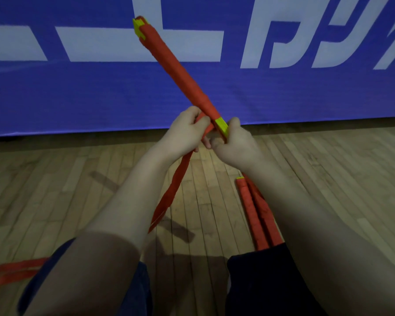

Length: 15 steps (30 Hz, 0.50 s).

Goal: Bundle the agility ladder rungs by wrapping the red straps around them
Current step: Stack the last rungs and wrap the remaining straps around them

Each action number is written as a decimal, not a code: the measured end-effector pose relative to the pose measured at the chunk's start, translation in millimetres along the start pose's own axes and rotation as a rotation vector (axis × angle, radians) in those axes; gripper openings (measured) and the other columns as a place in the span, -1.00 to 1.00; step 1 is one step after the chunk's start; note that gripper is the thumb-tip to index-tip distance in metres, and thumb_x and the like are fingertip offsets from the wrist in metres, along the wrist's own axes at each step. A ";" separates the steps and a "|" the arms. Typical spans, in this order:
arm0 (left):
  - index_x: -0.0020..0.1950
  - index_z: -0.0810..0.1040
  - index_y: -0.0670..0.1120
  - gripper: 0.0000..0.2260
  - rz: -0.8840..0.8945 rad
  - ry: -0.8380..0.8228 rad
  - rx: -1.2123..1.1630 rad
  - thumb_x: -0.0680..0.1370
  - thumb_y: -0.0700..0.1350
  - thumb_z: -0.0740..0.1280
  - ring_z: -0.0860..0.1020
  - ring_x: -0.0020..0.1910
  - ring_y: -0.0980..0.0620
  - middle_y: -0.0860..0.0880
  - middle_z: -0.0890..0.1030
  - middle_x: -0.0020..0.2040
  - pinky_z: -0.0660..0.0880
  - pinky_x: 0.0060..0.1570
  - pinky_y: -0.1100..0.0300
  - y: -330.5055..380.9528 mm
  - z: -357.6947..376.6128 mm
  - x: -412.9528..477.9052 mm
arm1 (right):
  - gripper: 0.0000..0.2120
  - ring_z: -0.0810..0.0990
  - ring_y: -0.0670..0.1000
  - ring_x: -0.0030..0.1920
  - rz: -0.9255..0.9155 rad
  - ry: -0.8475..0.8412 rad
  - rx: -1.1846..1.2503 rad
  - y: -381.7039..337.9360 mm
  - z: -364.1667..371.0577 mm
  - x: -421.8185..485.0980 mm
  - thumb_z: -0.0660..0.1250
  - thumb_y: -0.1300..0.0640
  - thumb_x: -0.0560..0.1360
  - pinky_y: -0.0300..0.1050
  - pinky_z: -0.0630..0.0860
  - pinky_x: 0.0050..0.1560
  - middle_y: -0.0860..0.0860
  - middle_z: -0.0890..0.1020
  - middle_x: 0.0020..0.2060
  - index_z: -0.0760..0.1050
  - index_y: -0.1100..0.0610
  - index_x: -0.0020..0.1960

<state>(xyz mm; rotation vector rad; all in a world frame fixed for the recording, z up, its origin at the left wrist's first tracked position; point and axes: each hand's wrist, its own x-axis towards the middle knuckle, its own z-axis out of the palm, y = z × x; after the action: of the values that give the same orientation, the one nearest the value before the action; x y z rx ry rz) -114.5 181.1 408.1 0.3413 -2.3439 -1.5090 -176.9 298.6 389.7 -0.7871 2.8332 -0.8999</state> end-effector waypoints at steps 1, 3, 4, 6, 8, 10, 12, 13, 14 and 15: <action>0.01 0.45 -0.24 -0.85 -0.023 0.031 0.017 0.60 -0.18 0.14 0.44 -0.64 0.16 -0.13 0.56 -0.33 0.28 -0.60 0.30 -0.6 0.3 0.9 | -0.65 0.53 0.24 0.08 -0.019 -0.033 0.000 -2.0 2.0 -1.5 0.31 -0.01 0.49 0.00 0.44 -0.06 0.20 0.53 0.04 0.24 0.18 0.06; -0.06 0.50 -0.26 -0.81 -0.057 0.112 0.021 0.57 -0.16 0.19 0.40 -0.66 0.16 0.00 0.56 -0.42 0.26 -0.60 0.30 -2.2 0.7 3.7 | -0.67 0.49 0.26 0.14 -0.064 -0.072 -0.037 -4.3 6.3 -4.0 0.30 0.06 0.49 -0.01 0.43 -0.02 0.22 0.47 0.10 0.22 0.18 0.08; -0.14 0.53 -0.24 -0.79 -0.071 0.156 0.017 0.56 -0.11 0.23 0.38 -0.66 0.18 0.06 0.54 -0.49 0.27 -0.58 0.28 -2.0 1.3 4.0 | -0.68 0.47 0.28 0.16 -0.080 -0.078 -0.066 -5.2 8.0 -5.1 0.29 0.10 0.49 0.04 0.44 0.05 0.22 0.44 0.13 0.23 0.20 0.12; -0.31 0.53 -0.13 -0.70 -0.074 0.246 0.041 0.51 0.05 0.35 0.40 -0.58 0.20 0.06 0.52 -0.53 0.29 -0.51 0.30 -3.3 2.4 4.1 | -0.63 0.43 0.28 0.21 -0.103 -0.071 -0.135 -7.3 10.8 -7.0 0.27 0.12 0.50 0.15 0.42 0.15 0.20 0.40 0.17 0.24 0.23 0.22; -0.39 0.44 -0.06 -0.64 -0.047 0.332 0.100 0.44 0.13 0.43 0.37 -0.52 0.16 0.04 0.44 -0.51 0.25 -0.51 0.33 -7.5 2.1 4.0 | -0.57 0.40 0.27 0.24 -0.141 -0.050 -0.192 -9.8 12.7 -8.4 0.26 0.09 0.50 0.17 0.38 0.19 0.18 0.38 0.19 0.24 0.24 0.28; -0.41 0.33 -0.04 -0.60 -0.030 0.375 0.116 0.44 0.09 0.45 0.30 -0.51 0.15 0.06 0.34 -0.49 0.21 -0.52 0.31 -11.4 -0.7 5.7 | -0.55 0.39 0.25 0.23 -0.170 -0.044 -0.163 -10.4 13.3 -7.5 0.26 0.05 0.50 0.17 0.35 0.23 0.16 0.38 0.15 0.25 0.22 0.29; -0.38 0.33 -0.05 -0.63 -0.042 0.390 0.036 0.44 0.05 0.45 0.27 -0.51 0.14 0.05 0.32 -0.45 0.19 -0.50 0.29 -13.3 -3.6 9.1 | -0.57 0.41 0.23 0.20 -0.171 -0.052 -0.083 -10.0 12.1 -6.4 0.29 0.01 0.47 0.17 0.35 0.23 0.09 0.36 0.05 0.30 0.18 0.25; -0.37 0.33 -0.05 -0.65 -0.054 0.412 -0.017 0.44 0.02 0.45 0.26 -0.52 0.16 0.04 0.32 -0.44 0.19 -0.50 0.28 -14.0 -5.5 11.6 | -0.59 0.42 0.21 0.17 -0.168 -0.046 -0.048 -9.7 11.0 -5.7 0.31 0.00 0.45 0.16 0.35 0.23 0.06 0.36 0.01 0.34 0.16 0.21; -0.37 0.32 -0.05 -0.65 -0.068 0.440 -0.065 0.44 -0.02 0.45 0.24 -0.54 0.18 0.03 0.31 -0.43 0.19 -0.51 0.29 -13.7 -7.5 13.0 | -0.62 0.44 0.17 0.15 -0.154 -0.038 -0.011 -9.3 10.0 -4.7 0.33 -0.01 0.44 0.13 0.38 0.21 0.04 0.38 -0.02 0.38 0.14 0.17; -0.38 0.30 -0.05 -0.66 -0.080 0.471 -0.109 0.43 -0.05 0.44 0.24 -0.54 0.19 0.02 0.30 -0.43 0.20 -0.50 0.29 -14.1 -10.4 14.7 | -0.66 0.48 0.12 0.09 -0.128 -0.037 0.043 -9.5 7.8 -4.0 0.37 -0.02 0.42 0.06 0.42 0.15 0.01 0.42 -0.06 0.43 0.11 0.11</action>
<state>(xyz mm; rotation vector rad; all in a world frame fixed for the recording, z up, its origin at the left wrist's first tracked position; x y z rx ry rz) -123.5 161.1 401.4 0.6864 -1.8926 -1.3987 -167.5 289.9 388.2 -0.9782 2.7484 -0.9481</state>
